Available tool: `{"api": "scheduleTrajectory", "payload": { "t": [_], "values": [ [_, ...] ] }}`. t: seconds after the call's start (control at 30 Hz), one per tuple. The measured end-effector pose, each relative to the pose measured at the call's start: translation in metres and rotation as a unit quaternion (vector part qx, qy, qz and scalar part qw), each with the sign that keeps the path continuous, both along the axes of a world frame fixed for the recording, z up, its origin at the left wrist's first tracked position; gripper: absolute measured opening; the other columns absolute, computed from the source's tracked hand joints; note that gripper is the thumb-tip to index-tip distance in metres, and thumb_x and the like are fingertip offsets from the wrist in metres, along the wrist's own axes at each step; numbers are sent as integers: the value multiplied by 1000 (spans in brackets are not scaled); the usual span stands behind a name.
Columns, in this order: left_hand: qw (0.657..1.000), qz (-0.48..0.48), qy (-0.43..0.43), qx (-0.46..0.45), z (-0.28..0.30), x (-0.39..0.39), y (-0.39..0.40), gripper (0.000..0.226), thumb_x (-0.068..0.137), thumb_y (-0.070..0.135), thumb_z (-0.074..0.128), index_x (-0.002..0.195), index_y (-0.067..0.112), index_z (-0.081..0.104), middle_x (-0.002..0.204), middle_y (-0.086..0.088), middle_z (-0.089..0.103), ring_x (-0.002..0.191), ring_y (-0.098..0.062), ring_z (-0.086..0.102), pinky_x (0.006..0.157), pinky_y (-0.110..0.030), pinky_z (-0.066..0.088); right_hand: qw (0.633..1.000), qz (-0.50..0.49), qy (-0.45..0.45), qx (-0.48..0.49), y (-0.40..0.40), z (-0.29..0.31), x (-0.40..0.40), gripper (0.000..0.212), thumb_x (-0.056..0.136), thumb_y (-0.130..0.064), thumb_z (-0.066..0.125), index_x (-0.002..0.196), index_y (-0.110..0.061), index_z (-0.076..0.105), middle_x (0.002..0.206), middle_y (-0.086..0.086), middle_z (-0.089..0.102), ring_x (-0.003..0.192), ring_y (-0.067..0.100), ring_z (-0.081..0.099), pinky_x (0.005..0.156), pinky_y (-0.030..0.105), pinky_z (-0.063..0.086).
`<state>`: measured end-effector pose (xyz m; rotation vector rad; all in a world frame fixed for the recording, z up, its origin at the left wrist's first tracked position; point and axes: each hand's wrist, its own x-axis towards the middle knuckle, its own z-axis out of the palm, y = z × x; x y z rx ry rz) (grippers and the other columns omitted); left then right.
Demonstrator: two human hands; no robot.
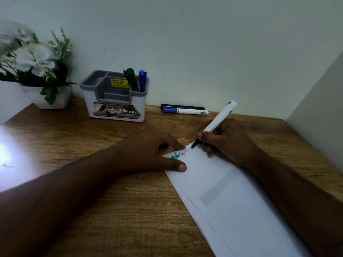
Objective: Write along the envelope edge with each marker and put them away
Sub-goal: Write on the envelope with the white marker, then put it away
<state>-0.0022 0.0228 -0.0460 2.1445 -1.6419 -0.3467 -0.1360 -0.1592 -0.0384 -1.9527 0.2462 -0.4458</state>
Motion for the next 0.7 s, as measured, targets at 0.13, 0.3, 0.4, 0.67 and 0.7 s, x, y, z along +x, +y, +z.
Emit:
{"api": "scheduleTrajectory", "payload": {
  "t": [0.13, 0.3, 0.4, 0.67, 0.7],
  "values": [
    [999, 26, 23, -20, -3, -1, 0, 67, 57, 80, 58, 112, 42, 64, 87, 36, 50, 82, 10, 51, 62, -14, 37, 1000, -9, 10, -3, 4, 2, -2, 16, 87, -5, 68, 71, -1, 67, 46, -1, 61, 37, 9, 54, 39, 20, 46],
    [996, 83, 35, -29, 0, -10, -8, 54, 54, 80, 63, 88, 39, 67, 86, 28, 58, 85, 4, 54, 73, -24, 44, 993, -56, -50, 91, 3, 7, -3, 24, 88, -11, 67, 65, -10, 75, 51, 4, 63, 36, 12, 46, 35, 21, 40],
    [995, 92, -19, -43, 1, -20, -13, 49, 58, 82, 57, 77, 37, 62, 74, 24, 54, 75, 3, 50, 73, -30, 40, 986, -60, -64, 140, -5, 6, -3, 13, 84, -9, 70, 72, -10, 74, 55, 4, 61, 41, 11, 44, 36, 21, 37],
    [996, 77, -16, -48, -1, -17, -19, 47, 61, 78, 60, 79, 35, 59, 82, 18, 59, 78, 0, 51, 71, -31, 39, 996, -32, 3, 80, -12, 0, -6, 5, 77, -15, 77, 73, -13, 74, 52, -3, 60, 43, 12, 48, 40, 20, 39],
    [996, 73, -12, -50, -1, -16, -20, 48, 60, 77, 61, 79, 33, 60, 81, 18, 60, 78, 0, 51, 69, -30, 37, 998, -34, 6, 56, -12, -1, -8, 11, 78, -17, 77, 67, -17, 74, 51, -3, 61, 43, 14, 49, 41, 21, 41]
  ]
}}
